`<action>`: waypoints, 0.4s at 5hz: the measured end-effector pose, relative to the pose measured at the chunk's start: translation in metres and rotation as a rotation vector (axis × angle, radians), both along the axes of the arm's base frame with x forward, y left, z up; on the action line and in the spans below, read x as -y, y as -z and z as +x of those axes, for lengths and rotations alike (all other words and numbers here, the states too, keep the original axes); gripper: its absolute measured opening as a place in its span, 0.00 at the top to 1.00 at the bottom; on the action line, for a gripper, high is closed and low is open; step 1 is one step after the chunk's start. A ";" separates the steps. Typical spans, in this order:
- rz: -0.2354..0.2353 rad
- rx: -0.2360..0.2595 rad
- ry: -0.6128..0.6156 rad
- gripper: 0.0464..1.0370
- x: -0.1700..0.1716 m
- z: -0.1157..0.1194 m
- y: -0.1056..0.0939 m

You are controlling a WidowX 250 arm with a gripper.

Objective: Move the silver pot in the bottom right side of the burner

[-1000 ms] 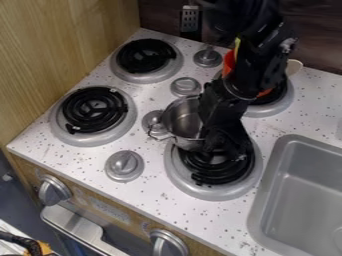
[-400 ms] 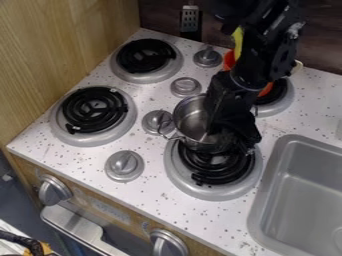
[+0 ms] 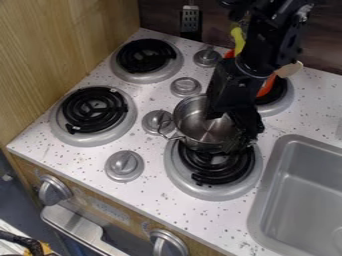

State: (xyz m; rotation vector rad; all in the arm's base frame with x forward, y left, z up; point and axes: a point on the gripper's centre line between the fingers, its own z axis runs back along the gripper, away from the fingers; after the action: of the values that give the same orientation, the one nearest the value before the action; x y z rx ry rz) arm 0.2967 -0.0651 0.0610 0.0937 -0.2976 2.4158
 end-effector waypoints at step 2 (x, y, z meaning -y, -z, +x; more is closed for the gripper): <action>-0.087 0.009 0.169 0.04 -0.031 0.017 -0.023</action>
State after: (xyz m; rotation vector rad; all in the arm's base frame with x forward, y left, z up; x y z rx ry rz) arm 0.3138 -0.0339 0.0844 0.0172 -0.1962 2.2583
